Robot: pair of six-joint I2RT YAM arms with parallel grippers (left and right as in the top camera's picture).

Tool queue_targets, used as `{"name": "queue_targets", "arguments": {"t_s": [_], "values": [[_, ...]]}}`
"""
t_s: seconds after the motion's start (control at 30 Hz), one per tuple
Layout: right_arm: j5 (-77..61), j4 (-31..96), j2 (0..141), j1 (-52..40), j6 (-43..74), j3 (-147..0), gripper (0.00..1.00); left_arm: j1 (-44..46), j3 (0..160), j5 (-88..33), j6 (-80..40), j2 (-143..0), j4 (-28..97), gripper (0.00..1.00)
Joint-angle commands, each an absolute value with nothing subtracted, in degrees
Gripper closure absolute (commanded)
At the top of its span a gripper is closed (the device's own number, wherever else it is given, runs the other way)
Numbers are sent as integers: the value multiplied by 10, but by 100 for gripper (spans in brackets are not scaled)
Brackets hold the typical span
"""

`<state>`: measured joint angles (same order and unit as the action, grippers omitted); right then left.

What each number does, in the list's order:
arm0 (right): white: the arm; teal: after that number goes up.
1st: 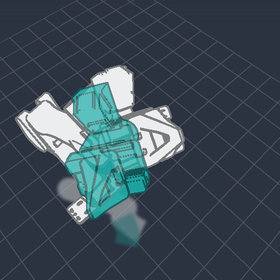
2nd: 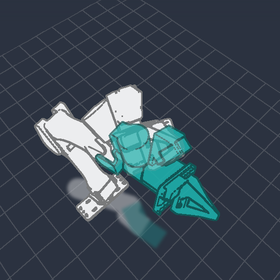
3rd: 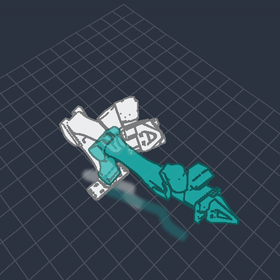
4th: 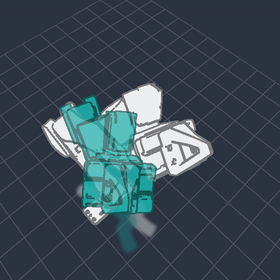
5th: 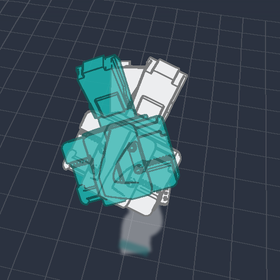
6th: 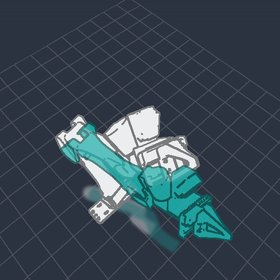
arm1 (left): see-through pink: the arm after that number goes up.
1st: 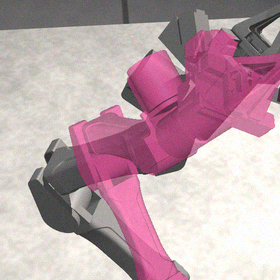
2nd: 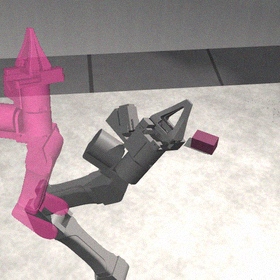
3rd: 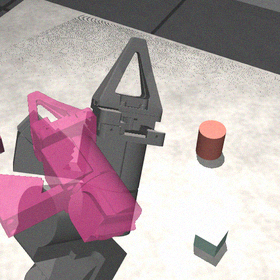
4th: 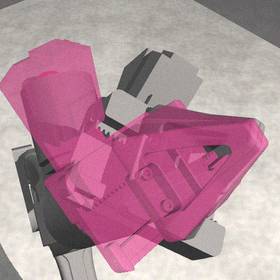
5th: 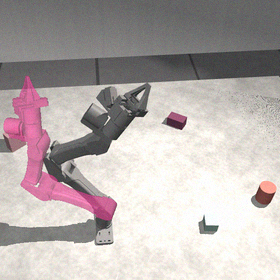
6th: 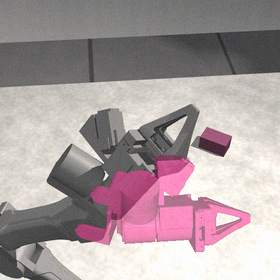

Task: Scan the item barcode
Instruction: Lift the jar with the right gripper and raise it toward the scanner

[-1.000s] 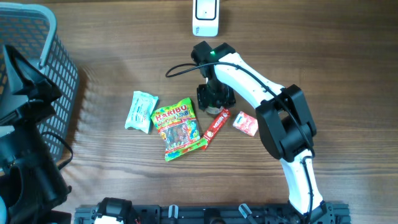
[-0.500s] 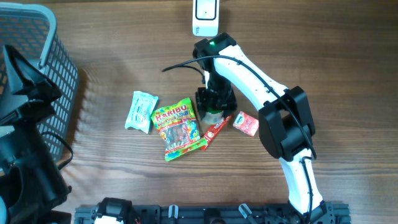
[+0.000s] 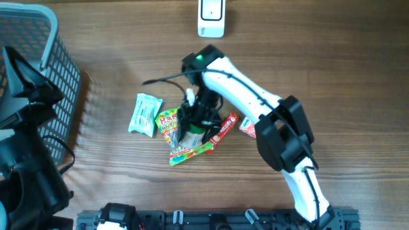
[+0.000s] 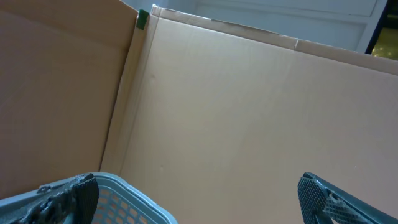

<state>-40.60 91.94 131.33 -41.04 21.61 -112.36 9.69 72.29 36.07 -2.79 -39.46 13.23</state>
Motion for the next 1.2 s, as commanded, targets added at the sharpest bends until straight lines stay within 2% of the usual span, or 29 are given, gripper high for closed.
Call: {"name": "queue_targets", "arguments": {"t_s": [0.0,0.27,0.63,0.73,0.97,1.17], "values": [[-451,923,1311,-442,227,-1138,52,98,728,354,-20,-394,129,0],[-393,895,1311,-472,245,-1138,52,98,728,354,-20,-393,129,0],[-367,594,1311,-459,308,-1138,51,98,728,354,-20,-393,131,0],[-309,532,1311,-448,308,-1138,51,98,728,354,-20,-393,131,0],[-51,422,1310,-410,309,-1138,54,98,728,354,-19,-393,132,0],[27,322,1310,-359,317,-1138,54,98,728,354,-19,-393,134,0]]}}
